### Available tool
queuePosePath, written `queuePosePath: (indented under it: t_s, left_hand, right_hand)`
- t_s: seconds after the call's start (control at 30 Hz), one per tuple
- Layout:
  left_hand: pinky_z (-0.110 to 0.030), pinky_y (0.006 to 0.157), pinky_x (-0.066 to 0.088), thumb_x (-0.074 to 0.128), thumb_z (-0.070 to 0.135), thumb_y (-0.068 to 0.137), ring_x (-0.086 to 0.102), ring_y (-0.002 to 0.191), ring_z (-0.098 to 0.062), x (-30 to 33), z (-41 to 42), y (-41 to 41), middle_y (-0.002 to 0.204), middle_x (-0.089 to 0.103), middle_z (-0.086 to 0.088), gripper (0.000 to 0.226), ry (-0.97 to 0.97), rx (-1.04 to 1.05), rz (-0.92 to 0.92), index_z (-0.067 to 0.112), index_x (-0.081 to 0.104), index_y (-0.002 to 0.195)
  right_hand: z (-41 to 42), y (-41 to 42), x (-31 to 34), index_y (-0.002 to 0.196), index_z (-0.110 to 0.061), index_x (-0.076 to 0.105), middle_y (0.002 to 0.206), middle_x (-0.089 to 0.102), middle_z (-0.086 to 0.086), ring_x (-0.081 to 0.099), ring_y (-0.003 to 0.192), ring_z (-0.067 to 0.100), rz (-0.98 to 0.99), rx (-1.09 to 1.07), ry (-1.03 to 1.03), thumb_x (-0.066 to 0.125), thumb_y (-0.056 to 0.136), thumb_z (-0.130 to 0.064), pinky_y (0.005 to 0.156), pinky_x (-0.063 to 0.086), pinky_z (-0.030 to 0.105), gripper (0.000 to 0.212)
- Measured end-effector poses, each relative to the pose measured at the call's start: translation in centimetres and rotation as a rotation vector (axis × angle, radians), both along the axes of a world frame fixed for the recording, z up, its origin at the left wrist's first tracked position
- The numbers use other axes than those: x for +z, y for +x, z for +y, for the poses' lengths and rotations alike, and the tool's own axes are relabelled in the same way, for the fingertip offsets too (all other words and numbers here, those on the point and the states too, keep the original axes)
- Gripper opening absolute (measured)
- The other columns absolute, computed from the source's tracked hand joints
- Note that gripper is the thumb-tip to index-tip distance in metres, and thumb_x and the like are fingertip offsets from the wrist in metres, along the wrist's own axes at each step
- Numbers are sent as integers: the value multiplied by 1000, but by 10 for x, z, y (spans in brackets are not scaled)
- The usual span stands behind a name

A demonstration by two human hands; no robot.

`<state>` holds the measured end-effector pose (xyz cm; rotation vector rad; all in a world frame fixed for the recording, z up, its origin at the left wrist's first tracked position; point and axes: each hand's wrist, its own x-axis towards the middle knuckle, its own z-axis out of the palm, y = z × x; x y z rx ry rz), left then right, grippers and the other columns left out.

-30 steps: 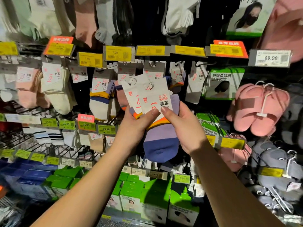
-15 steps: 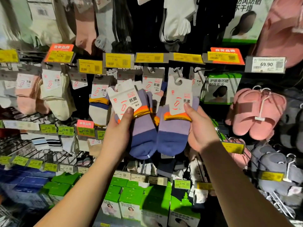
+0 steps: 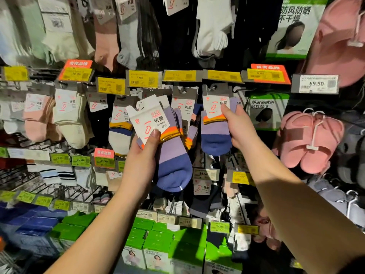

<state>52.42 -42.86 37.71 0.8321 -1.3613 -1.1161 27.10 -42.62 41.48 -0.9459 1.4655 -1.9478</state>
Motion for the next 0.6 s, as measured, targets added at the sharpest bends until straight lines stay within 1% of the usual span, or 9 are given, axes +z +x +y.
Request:
queuePosePath:
  t_s: [0.1, 0.13, 0.2, 0.23, 0.27, 0.33, 0.43, 0.5, 0.6]
  left_hand:
    - [-28, 81, 50, 56, 49, 96, 68, 103, -3, 1, 1, 1, 108, 73, 17, 33, 11, -8, 16, 27, 63, 121]
    - [-28, 81, 51, 56, 48, 96, 68, 103, -3, 1, 1, 1, 108, 74, 18, 32, 10, -18, 20, 28, 63, 120]
    - [-29, 82, 50, 56, 48, 96, 69, 101, -2, 1, 2, 1, 107, 74, 19, 30, 10, -34, 28, 29, 64, 117]
    - [-30, 84, 50, 57, 50, 94, 69, 102, -2, 1, 3, 1, 107, 74, 18, 33, 13, -33, 32, 28, 64, 117]
    - [-31, 85, 51, 58, 54, 90, 69, 102, -3, 2, 4, 1, 108, 74, 18, 39, 15, -33, 38, 28, 64, 117]
    - [-31, 84, 51, 58, 58, 85, 69, 102, -3, 3, 6, 0, 108, 74, 17, 48, 14, -40, 47, 27, 63, 120]
    - [-26, 80, 49, 57, 53, 88, 69, 99, 1, 5, 8, -2, 106, 74, 19, 45, 10, -43, 57, 24, 62, 122]
    - [-29, 84, 50, 61, 56, 87, 69, 101, -2, 4, 8, -3, 107, 74, 17, 48, 14, -36, 59, 24, 63, 122]
    - [-34, 89, 50, 62, 58, 88, 68, 103, -2, 2, 5, -3, 108, 74, 18, 47, 20, -28, 32, 26, 64, 121]
  right_hand:
    - [-10, -8, -5, 137, -16, 52, 122, 70, 6, 70, 105, 25, 19, -10, 50, 59, 101, -30, 90, 58, 46, 40]
    - [-13, -11, -6, 137, -17, 52, 122, 70, 5, 70, 105, 25, 49, -27, 73, 60, 100, -34, 90, 58, 47, 42]
    - [-19, -17, -6, 141, -17, 48, 127, 66, 4, 68, 107, 24, 125, -59, 142, 61, 95, -45, 93, 57, 48, 55]
    - [-23, -21, -6, 142, -15, 46, 128, 64, 5, 67, 107, 24, 165, -80, 183, 59, 94, -48, 94, 56, 48, 60]
    - [-24, -23, -4, 141, -13, 46, 127, 62, 6, 65, 106, 24, 201, -103, 223, 58, 95, -49, 94, 55, 46, 60]
    - [-31, -29, -1, 134, -7, 49, 121, 61, 9, 62, 104, 27, 266, -151, 298, 54, 98, -45, 89, 53, 40, 53]
    - [-41, -38, 0, 125, -2, 56, 110, 61, 13, 59, 97, 29, 338, -186, 343, 52, 99, -36, 72, 41, 32, 43]
    - [-45, -40, 2, 126, 1, 56, 104, 58, 13, 54, 91, 28, 369, -186, 392, 50, 101, -30, 72, 37, 32, 40]
    - [-50, -39, 5, 128, 2, 53, 106, 55, 17, 50, 90, 30, 394, -205, 456, 47, 101, -24, 75, 37, 32, 38]
